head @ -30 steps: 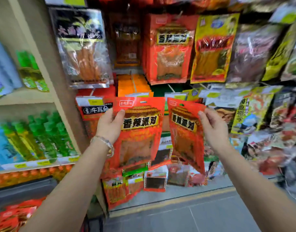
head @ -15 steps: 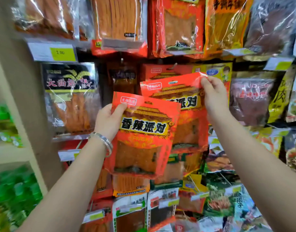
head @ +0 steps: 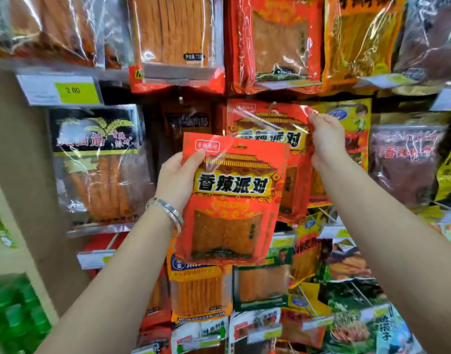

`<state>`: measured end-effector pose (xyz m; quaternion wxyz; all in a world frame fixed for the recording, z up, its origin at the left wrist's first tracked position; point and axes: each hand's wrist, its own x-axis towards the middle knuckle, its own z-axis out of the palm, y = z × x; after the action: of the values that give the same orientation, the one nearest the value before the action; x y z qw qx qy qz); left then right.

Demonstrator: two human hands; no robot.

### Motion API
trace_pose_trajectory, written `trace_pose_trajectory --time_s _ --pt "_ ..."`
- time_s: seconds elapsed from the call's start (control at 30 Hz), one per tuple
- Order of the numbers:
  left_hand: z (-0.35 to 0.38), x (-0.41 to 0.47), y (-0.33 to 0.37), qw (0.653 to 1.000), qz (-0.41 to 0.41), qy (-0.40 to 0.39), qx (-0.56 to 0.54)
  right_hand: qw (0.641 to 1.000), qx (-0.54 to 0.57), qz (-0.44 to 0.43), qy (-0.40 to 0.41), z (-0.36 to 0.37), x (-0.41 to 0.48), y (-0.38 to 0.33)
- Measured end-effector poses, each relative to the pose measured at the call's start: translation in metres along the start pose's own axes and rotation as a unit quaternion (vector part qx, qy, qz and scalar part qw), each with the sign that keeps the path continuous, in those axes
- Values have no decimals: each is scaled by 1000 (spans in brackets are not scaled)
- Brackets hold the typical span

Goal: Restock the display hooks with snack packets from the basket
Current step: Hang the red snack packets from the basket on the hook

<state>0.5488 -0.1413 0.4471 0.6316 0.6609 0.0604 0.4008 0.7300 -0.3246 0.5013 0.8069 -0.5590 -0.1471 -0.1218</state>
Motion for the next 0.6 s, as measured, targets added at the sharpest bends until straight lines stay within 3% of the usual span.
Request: trace_pose_trajectory --time_s 0.3,0.37,0.5,0.6 --pt "29 11 0 1000 -7 3 -5 993 -98 -67 13 -14 10 23" --pt "37 14 0 1000 -4 7 3 991 -111 -69 -30 -18 6 22" --pt "55 18 3 1000 17 11 11 982 -22 16 -189 -21 -2 16" --pt "66 21 4 1000 20 16 11 975 -17 -31 -220 -23 -6 16"
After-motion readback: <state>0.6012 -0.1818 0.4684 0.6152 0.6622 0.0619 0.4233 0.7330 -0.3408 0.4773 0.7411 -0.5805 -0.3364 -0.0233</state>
